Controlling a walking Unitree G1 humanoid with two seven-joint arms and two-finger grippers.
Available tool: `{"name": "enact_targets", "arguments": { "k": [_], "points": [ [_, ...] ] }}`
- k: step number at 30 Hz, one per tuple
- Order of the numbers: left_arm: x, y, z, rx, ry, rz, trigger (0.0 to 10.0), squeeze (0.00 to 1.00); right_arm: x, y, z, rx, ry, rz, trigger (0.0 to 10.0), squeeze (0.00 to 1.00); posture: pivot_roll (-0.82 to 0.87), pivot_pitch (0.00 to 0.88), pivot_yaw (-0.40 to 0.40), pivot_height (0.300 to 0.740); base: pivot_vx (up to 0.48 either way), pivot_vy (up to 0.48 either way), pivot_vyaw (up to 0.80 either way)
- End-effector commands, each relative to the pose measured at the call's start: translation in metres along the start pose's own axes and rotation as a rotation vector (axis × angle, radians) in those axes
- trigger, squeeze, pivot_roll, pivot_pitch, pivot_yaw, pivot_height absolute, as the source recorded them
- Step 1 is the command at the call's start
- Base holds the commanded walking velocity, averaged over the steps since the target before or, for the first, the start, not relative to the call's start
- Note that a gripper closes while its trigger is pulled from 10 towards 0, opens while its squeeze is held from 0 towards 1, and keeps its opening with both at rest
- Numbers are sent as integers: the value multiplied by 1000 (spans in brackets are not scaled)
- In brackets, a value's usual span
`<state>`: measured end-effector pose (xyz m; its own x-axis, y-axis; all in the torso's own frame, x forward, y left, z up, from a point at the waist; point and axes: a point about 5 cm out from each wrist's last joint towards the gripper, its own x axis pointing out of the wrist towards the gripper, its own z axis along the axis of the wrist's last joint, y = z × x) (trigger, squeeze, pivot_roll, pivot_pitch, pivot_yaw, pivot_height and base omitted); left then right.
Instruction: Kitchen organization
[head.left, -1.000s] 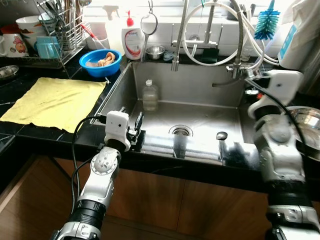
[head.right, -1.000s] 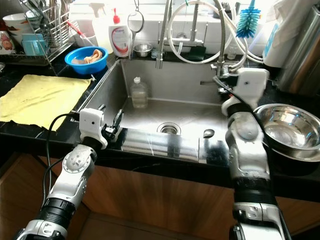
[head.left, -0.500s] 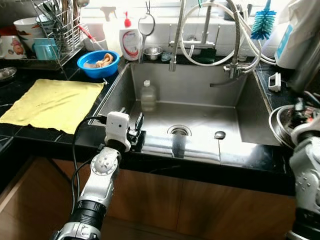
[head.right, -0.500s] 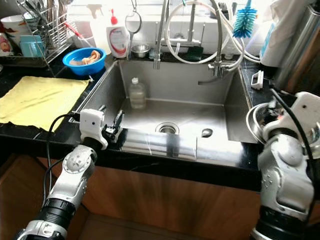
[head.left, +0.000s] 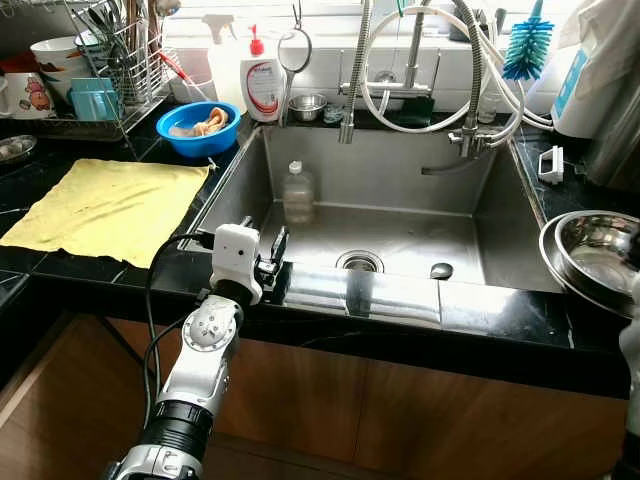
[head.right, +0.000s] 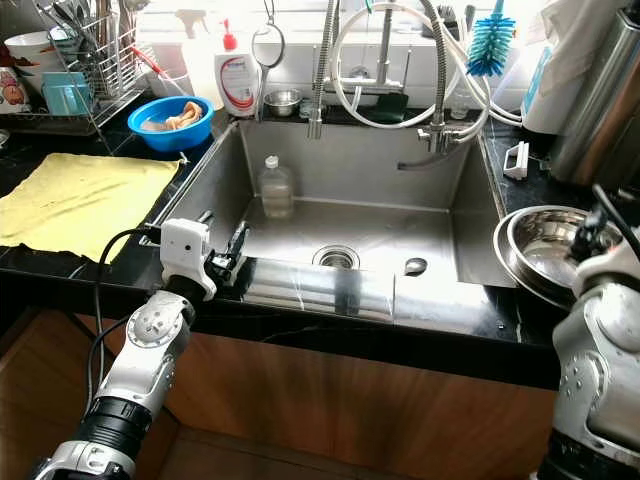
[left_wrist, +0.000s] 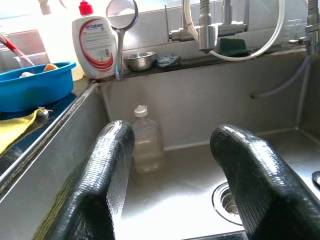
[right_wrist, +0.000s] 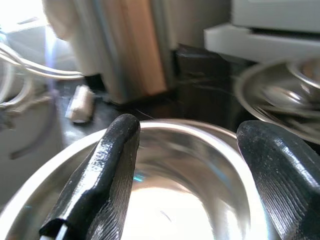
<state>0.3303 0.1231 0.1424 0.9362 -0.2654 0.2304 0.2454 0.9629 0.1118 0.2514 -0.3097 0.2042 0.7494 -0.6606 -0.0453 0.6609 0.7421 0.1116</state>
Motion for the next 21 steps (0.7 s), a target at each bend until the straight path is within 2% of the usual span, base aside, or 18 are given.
{"name": "enact_targets", "arguments": {
  "k": [1, 4, 14, 16, 21],
  "points": [
    [-3, 1, -5, 2, 24, -4, 10000, 0, 1, -4, -6, 32, 35, -24, 10000, 0, -81, 0, 44, 740, 0, 0, 0],
    [-3, 2, -4, 4, 24, 0, 10000, 0, 2, -5, -13, 82, 74, -40, 10000, 0, -67, 0, 42, 740, 0, 0, 0],
    [-3, 4, -3, 12, 20, 5, 10000, 0, 3, -4, -13, 103, 72, -48, 10000, 0, -68, 0, 44, 740, 0, 0, 0],
    [-2, 2, -1, 42, 11, -18, 10000, 0, 3, -3, -13, 111, 74, -49, 10000, 0, -68, 0, 45, 740, 0, 0, 0],
    [-1, -1, 2, 54, -1, -32, 10000, 0, 4, 0, -14, 120, 79, -45, 10000, 0, -61, 0, 46, 740, 0, 0, 0]
  ]
}}
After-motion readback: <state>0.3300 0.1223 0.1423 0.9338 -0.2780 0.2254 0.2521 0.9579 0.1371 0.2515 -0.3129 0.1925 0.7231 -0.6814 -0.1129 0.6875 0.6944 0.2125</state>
